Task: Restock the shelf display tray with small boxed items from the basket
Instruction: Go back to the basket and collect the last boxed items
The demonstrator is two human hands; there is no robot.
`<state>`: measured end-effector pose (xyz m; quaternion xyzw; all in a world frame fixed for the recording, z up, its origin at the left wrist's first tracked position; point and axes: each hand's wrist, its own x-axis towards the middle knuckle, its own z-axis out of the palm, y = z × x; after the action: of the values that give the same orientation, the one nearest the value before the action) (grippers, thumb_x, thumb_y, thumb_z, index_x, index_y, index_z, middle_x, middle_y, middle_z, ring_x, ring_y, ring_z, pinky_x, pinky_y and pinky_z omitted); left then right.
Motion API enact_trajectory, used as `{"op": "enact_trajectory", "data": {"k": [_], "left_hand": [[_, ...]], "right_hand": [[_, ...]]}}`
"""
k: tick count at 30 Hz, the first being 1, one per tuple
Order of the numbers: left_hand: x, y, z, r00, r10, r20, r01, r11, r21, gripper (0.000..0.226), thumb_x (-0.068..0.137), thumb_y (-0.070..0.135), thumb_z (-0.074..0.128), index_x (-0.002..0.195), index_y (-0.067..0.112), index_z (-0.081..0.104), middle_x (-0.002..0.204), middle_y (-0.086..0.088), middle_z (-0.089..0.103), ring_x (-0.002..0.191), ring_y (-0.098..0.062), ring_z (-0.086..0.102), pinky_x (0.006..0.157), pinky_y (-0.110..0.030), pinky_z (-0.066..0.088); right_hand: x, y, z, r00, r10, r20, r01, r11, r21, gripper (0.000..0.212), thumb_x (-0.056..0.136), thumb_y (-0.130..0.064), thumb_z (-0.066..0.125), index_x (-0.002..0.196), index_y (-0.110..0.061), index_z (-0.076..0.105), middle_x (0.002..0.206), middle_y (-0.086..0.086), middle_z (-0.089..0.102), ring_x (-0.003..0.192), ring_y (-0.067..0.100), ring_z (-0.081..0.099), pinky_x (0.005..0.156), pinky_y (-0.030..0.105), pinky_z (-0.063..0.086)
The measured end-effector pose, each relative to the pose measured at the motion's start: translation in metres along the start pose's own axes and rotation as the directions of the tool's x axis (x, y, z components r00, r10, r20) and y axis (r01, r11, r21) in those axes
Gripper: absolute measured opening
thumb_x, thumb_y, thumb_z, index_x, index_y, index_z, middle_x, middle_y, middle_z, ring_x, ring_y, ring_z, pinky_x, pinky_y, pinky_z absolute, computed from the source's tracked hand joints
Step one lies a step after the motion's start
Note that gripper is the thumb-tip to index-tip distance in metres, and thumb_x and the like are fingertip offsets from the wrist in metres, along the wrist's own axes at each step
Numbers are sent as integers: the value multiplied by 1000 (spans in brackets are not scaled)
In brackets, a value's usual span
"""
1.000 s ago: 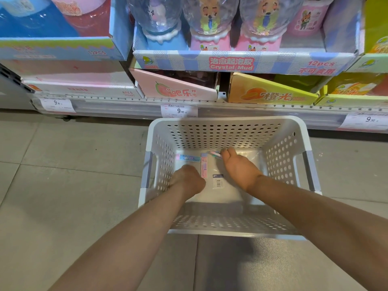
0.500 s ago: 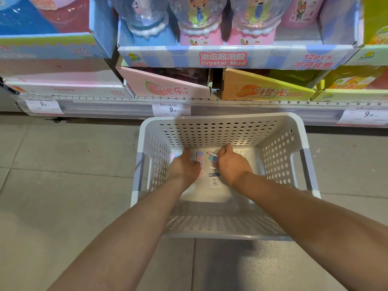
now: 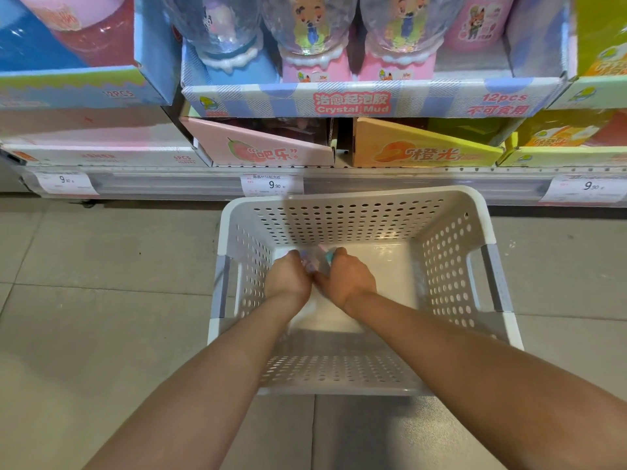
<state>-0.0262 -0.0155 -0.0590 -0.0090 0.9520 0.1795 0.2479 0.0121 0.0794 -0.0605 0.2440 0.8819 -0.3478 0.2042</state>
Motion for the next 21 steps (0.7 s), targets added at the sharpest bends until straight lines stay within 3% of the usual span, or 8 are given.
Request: {"op": "enact_trajectory", "data": {"k": [4,7,11,14,17,19,21], "left_hand": [[-5,2,-5,999,-27,-18,26,996,-83,25,87,14,50,108,3,42,109,-22,63,98,-39,60,71,-37,44],[-8,3,-7,999,-54,-3,53,996,-77,33,87,13,51,113,2,33,110,-23,62,100,-41,60,75,-40,46],[-7,5,-11,996,-59,70,65,994,-88,23,89,20,49,104,5,39,112,-19,62,102,-38,59,73,-33,39],[-7,7,-16,992,-6,130,25,989,-145,14,87,19,50,90,9,40,109,-17,61,96,-36,59,78,-33,47],[-9,10,-24,980,59,192,-19,978,-205,24,88,10,46,110,1,39,106,-18,56,93,-41,61,76,-43,54],[-12,13,-31,971,113,212,-64,972,-225,23,89,5,43,112,2,38,93,-11,52,92,-36,57,70,-33,44],[-18,17,-42,967,145,210,-87,962,-260,15,90,4,43,104,4,39,87,-6,48,85,-28,49,69,-29,35]], "right_hand": [[3,-7,6,999,35,-16,-35,999,4,50,82,-45,56,112,-6,50,113,17,63,104,35,60,80,34,47],[5,-9,9,1000,-2,-12,1,998,-60,38,86,-33,54,113,-7,52,113,16,64,104,34,60,81,34,48],[6,-11,10,998,-38,46,43,991,-126,28,90,-27,47,109,-9,58,112,16,64,103,34,60,81,34,47],[5,-11,2,991,-57,119,73,988,-137,31,87,-34,50,104,-10,60,111,14,64,103,33,60,81,33,47],[2,-9,-9,986,-52,156,61,997,-55,32,81,-34,59,101,-9,61,108,14,66,99,31,62,77,30,46],[-2,-9,-19,986,-45,158,44,999,11,27,78,-31,62,92,-8,62,98,15,66,91,30,62,69,28,44],[-10,-11,-33,989,-48,140,40,998,58,21,76,-27,63,71,-9,54,83,14,60,79,28,59,60,27,41]]}}
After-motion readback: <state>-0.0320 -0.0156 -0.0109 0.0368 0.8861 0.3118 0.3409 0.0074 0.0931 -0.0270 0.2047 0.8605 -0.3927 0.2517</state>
